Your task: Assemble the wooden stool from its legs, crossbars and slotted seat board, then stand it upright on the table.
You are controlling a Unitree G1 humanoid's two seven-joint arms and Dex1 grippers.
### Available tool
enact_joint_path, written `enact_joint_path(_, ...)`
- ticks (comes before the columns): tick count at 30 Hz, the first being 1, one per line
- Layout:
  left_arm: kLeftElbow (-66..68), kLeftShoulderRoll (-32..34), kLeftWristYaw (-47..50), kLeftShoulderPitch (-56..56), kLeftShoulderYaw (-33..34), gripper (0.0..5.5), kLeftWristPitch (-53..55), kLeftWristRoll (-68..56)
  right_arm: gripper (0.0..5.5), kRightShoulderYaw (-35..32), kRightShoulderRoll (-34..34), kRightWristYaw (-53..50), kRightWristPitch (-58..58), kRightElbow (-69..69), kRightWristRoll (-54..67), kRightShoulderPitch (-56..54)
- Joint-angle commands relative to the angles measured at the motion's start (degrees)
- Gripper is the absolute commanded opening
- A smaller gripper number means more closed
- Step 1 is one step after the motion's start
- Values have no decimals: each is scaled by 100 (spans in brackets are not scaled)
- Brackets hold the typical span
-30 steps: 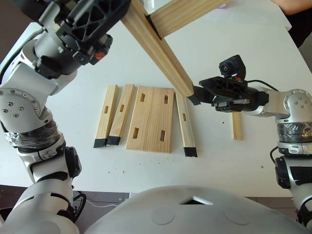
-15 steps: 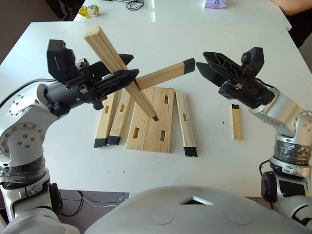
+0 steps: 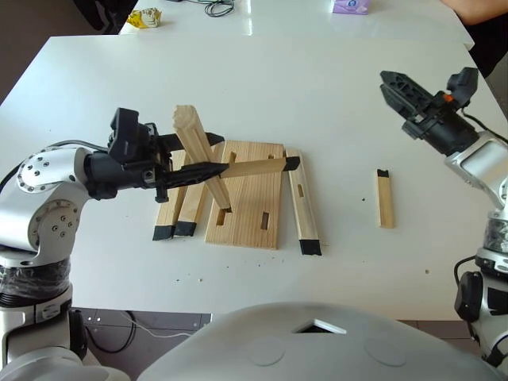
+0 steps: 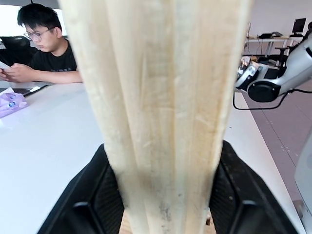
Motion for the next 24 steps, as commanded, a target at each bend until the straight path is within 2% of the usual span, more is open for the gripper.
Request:
enact_joint_path(1,209,173,-308,-133,-90,205,-138,165,336,-134,-15,262,-11,28,-368,-14)
enact_joint_path(16,-325,167,-321,273,43,205,64,-178,336,-244,130,616,219,183,-924,-279)
enact_joint_path(24,-331,49,-367,444,-212,205,-71,7,336,-223,241,630,277,208,-1027,-418)
